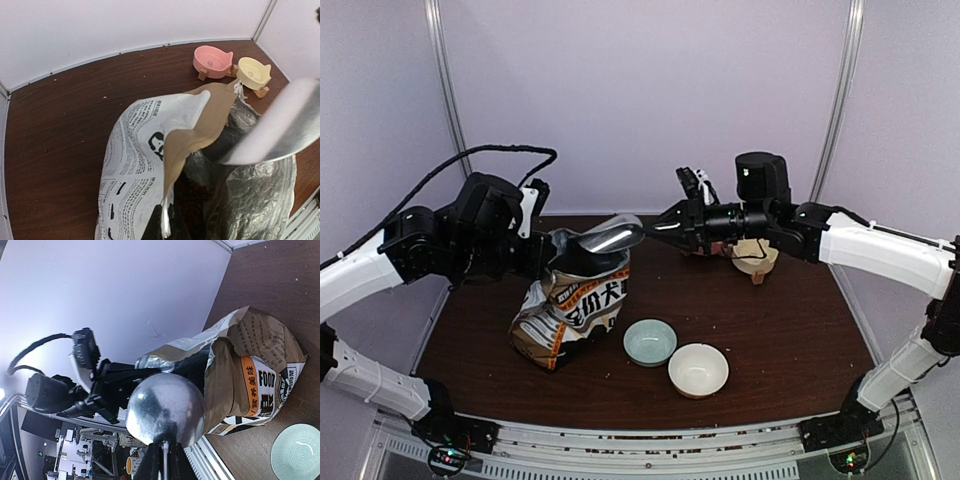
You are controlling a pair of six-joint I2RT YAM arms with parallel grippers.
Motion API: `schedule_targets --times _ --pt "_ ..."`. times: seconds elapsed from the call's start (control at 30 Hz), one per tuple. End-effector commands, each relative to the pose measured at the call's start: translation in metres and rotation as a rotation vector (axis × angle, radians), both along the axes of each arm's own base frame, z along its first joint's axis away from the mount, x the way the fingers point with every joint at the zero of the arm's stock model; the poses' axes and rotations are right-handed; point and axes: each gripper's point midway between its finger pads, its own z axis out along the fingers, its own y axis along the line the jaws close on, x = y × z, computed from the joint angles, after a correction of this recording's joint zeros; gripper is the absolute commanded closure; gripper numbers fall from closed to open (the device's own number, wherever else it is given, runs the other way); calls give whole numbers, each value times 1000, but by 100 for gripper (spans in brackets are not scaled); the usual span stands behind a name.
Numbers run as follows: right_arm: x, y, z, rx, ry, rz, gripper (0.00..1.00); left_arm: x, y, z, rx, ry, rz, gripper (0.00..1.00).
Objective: Serve the pet food
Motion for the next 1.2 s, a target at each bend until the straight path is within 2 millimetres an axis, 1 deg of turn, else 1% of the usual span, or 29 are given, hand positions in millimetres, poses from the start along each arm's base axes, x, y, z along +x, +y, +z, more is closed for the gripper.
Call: schedule_targets --times 0.0,0.03,0.07,0.13,0.17,0.2,0.27,0.3,0.33,0.37,0.43,0.47,0.57,0.73,0.87,0.97,1.07,1.17 --pt "-6 -18 65 76 -156 -37 100 14 43 23 -39 -57 177 100" --pt "-8 -20 70 80 -163 -41 100 15 51 23 -33 -61 203 95" --pt "-10 -23 77 92 -169 -43 100 15 58 26 -32 -73 221 87" --pt "-16 -27 88 116 -171 -42 100 13 72 41 -45 -122 249 78" --pt "-19 -28 93 130 -168 -38 100 12 76 51 -50 -153 242 71" --pt "-23 -31 99 146 -172 -34 100 11 74 62 -52 -190 205 61" --pt "-30 -32 107 169 -172 -25 100 6 64 86 -82 -263 101 42" --pt "-33 -33 111 178 -171 -23 100 0 53 99 -108 -302 17 34" --pt "-35 -34 114 189 -167 -21 100 -7 42 110 -127 -344 -79 29" --pt "-37 -34 117 202 -163 -17 100 -17 28 119 -152 -377 -188 26" --pt "-43 -33 122 230 -147 2 100 -41 4 131 -200 -424 -384 21" --pt "-47 -32 125 244 -144 16 100 -49 -5 135 -222 -440 -449 19" --pt "-56 -28 132 270 -133 48 100 -65 -26 141 -254 -451 -582 17" --pt "-68 -21 136 285 -120 93 100 -71 -53 146 -280 -443 -673 17" --pt "-74 -18 135 287 -114 115 100 -74 -64 157 -350 -465 -706 20" --pt "-77 -17 135 287 -112 125 100 -76 -65 164 -390 -490 -710 26" --pt "-80 -17 134 283 -108 136 100 -75 -65 164 -402 -493 -702 35" --pt "-81 -16 134 282 -106 140 100 -75 -67 161 -409 -479 -709 48"
